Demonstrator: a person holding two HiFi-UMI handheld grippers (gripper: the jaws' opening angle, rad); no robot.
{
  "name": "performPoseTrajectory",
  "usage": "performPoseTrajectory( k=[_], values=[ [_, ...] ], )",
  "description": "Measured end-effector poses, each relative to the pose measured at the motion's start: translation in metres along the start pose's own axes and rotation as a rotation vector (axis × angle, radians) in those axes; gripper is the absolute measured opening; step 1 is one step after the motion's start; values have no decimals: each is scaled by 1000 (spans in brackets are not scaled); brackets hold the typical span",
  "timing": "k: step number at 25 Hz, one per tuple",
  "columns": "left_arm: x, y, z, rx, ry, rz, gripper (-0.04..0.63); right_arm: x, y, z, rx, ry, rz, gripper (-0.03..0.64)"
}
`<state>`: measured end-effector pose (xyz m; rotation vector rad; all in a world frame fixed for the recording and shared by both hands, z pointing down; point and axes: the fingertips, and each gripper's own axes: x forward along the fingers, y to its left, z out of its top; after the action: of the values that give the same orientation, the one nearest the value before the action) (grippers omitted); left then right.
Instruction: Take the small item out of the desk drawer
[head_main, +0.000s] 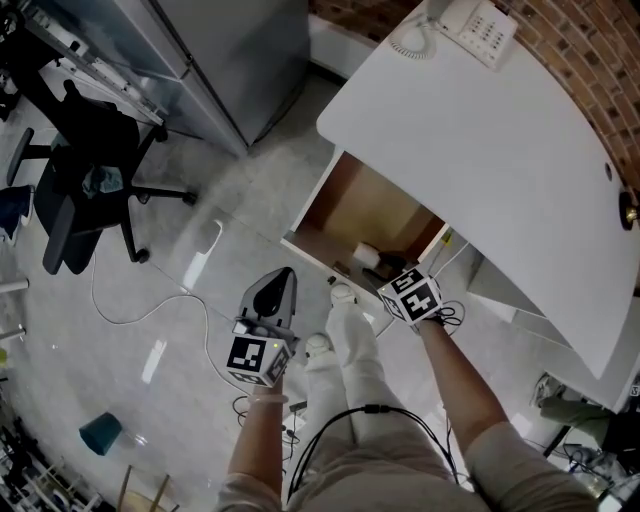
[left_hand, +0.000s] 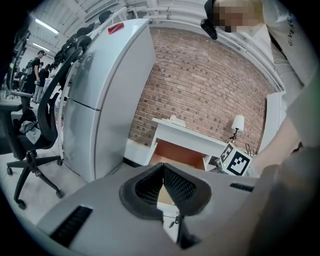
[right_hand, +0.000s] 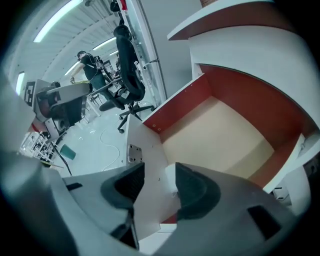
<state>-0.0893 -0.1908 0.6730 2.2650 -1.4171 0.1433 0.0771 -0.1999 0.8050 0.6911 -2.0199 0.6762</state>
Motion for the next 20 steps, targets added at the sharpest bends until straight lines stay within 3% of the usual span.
performPoseTrajectory(
  k=[12,20],
  values=[
    [15,17,-18,-37,-13,51,5,41,-20,-6,-74,176,-32,221],
    [22,31,-16,-43,-33,79,5,65,-23,-11,-145,294,-2,233]
  ],
)
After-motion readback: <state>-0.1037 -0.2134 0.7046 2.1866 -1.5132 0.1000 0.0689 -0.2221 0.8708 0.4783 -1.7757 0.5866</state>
